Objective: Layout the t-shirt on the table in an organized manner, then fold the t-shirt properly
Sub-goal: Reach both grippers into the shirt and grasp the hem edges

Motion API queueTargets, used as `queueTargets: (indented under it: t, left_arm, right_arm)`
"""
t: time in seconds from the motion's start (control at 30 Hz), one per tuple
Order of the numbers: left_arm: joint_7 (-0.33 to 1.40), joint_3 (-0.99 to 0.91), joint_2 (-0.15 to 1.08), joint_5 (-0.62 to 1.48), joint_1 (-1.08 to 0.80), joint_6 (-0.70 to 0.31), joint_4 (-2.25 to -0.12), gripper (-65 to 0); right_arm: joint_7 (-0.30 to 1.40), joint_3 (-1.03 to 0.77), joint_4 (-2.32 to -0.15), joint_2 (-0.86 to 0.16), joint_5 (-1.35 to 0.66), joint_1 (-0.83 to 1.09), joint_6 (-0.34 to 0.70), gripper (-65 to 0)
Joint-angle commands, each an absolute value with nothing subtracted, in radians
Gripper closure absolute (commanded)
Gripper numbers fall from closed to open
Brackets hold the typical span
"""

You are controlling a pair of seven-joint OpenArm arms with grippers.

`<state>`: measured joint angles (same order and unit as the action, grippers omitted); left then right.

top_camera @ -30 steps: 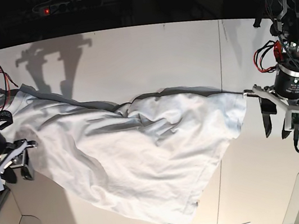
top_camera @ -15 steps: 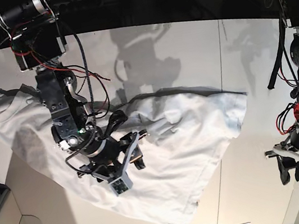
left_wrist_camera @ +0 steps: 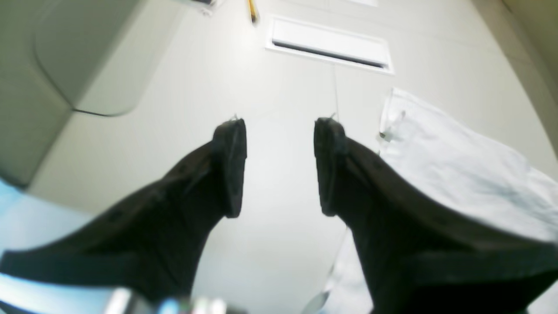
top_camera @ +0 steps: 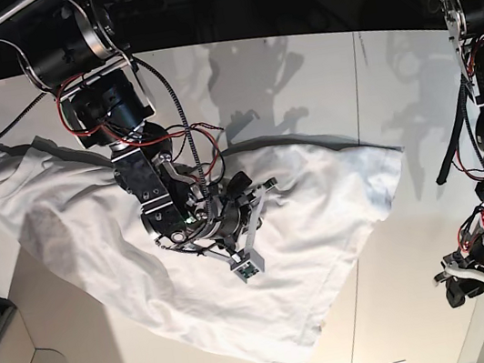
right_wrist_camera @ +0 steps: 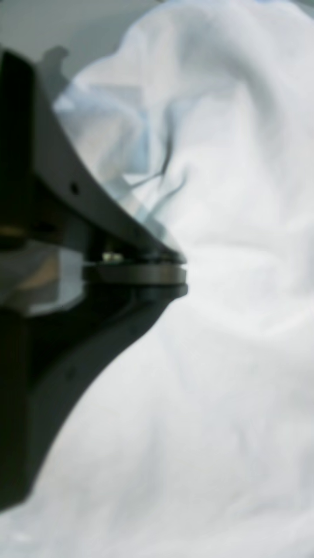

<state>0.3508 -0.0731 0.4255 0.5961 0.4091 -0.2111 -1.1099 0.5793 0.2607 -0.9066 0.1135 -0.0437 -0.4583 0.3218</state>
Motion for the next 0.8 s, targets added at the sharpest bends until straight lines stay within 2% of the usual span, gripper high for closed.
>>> queueTargets:
  t: [0.0, 0.33, 0.5, 0.6, 0.77]
  left_arm:
    - [0.330, -0.079, 0.432, 0.618, 0.455, -0.230, -1.098, -29.0]
    - [0.381, -0.077, 0.425, 0.662, 0.551, -0.314, -0.929, -28.9]
    - [0.393, -0.077, 0.428, 0.662, 0.551, -0.331, -0.857, -28.9]
    - [0.384, -0.077, 0.427, 0.663, 0.551, -0.351, -0.803, -28.9]
    - [0.366, -0.077, 0.426, 0.727, 0.551, -0.356, -0.709, -28.9]
  right_arm:
    - [0.593, 0.281, -0.922, 0.119, -0.066, -0.481, 0.337, 0.0]
    - [0.778, 0.461, -0.924, 0.116, -0.212, -0.404, 0.447, 0.0]
    - [0.888, 0.470, -0.928, 0.114, -0.311, -0.367, 0.455, 0.0]
    - [0.981, 0.470, -0.929, 0.102, -0.401, -0.365, 0.513, 0.0]
    - [0.992, 0.470, -0.929, 0.065, -0.496, -0.365, 0.522, 0.0]
